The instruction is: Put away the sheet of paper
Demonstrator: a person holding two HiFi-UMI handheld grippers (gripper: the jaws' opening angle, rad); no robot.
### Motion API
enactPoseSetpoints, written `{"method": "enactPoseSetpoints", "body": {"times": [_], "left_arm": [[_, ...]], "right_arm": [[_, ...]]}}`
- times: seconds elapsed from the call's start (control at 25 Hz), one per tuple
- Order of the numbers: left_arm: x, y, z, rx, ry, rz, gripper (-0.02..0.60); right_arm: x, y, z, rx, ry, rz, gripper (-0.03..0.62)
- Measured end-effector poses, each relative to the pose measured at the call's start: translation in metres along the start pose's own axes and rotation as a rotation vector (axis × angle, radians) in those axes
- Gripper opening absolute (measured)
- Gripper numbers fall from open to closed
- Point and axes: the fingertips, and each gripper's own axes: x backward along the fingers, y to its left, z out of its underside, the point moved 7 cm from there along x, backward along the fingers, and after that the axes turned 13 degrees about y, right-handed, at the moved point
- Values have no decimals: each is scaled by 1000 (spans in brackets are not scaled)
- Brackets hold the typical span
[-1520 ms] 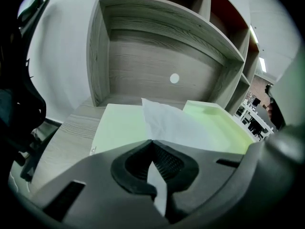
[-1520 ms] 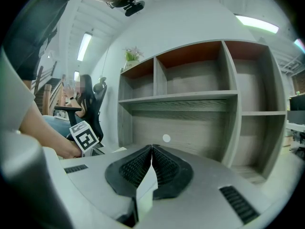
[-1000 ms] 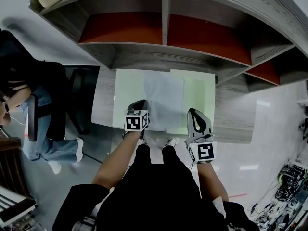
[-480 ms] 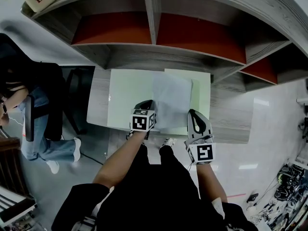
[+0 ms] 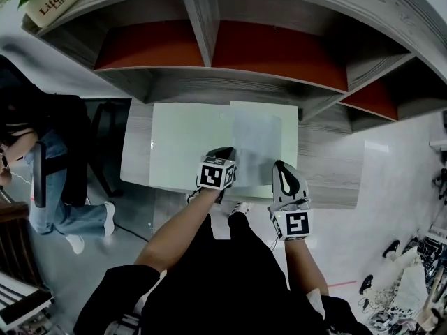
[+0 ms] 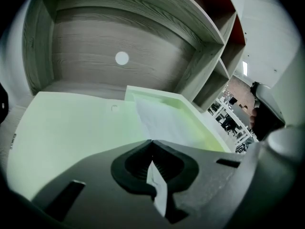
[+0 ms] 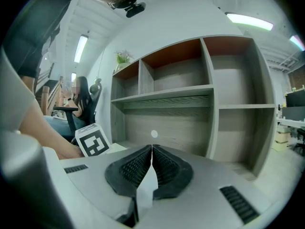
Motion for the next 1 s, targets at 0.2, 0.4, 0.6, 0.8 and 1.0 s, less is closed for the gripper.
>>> {"method": "enactPoseSetpoints", "body": {"times": [0.2, 0.4, 0.6, 0.8, 1.0], "left_arm": [[-11, -8, 1, -20, 33, 32, 9], [-4, -1, 2, -39, 21, 8, 162], [49, 16, 7, -61, -104, -79, 163], [124, 56, -1, -37, -290, -155, 152], [202, 71, 1, -3, -480, -191, 85]], "right_arm": [[3, -8, 4, -6, -2, 8, 25], [-2, -8, 4, -3, -4, -14, 25], [0, 14, -7, 9, -9, -28, 25], [-27, 47, -40, 65, -79, -109, 25], [-38, 90, -81, 113, -146, -187, 23]]}}
